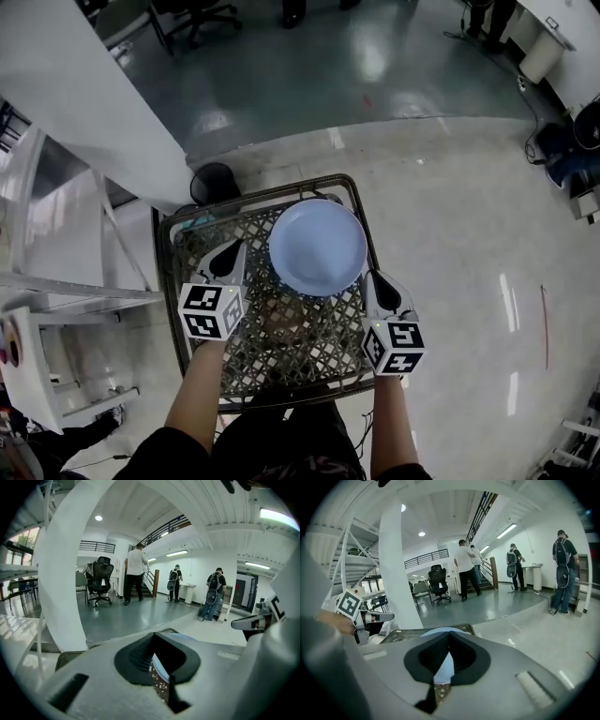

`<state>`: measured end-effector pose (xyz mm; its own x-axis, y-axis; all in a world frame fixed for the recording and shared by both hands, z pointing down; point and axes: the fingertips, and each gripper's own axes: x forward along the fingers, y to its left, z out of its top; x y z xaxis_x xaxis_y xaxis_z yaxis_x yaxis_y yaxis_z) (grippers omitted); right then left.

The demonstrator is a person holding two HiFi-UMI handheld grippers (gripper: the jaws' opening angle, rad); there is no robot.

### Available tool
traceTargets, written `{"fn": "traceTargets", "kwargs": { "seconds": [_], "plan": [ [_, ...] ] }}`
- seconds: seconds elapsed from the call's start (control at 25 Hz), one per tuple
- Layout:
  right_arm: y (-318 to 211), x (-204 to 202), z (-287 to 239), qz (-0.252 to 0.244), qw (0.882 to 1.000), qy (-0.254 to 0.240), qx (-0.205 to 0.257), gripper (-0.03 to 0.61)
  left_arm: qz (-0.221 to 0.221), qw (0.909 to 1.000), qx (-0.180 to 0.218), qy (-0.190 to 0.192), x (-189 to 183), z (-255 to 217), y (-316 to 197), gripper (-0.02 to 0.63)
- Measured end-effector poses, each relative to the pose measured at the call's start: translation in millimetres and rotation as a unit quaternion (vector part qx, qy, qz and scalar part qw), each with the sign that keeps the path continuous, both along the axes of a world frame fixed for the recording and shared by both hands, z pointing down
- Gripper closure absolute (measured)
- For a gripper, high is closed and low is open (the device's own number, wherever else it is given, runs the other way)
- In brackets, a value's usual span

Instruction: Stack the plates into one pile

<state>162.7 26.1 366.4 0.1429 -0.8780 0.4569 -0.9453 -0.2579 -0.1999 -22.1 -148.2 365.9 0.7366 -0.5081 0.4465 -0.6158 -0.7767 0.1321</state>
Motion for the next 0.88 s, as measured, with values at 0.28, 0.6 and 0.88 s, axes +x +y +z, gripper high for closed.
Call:
{"fn": "traceTargets", "kwargs": {
  "seconds": [0.28,0.6,0.88],
  "plan": [
    [3,-20,-39,-0.010,0.999,0.019,0.027,0.573,-0.007,0.9994,0.024,0.024,-20,-42,11,0.615],
    [6,-46,-77,-0.026,0.997,0.040,0.055,0.574,-0.017,0.9975,0.054,0.043,-48,-82,23,0.615],
    [4,-65,-107,-0.038,0.995,0.047,0.078,0.574,-0.026,0.9953,0.074,0.056,-69,-113,32,0.615]
  ]
}}
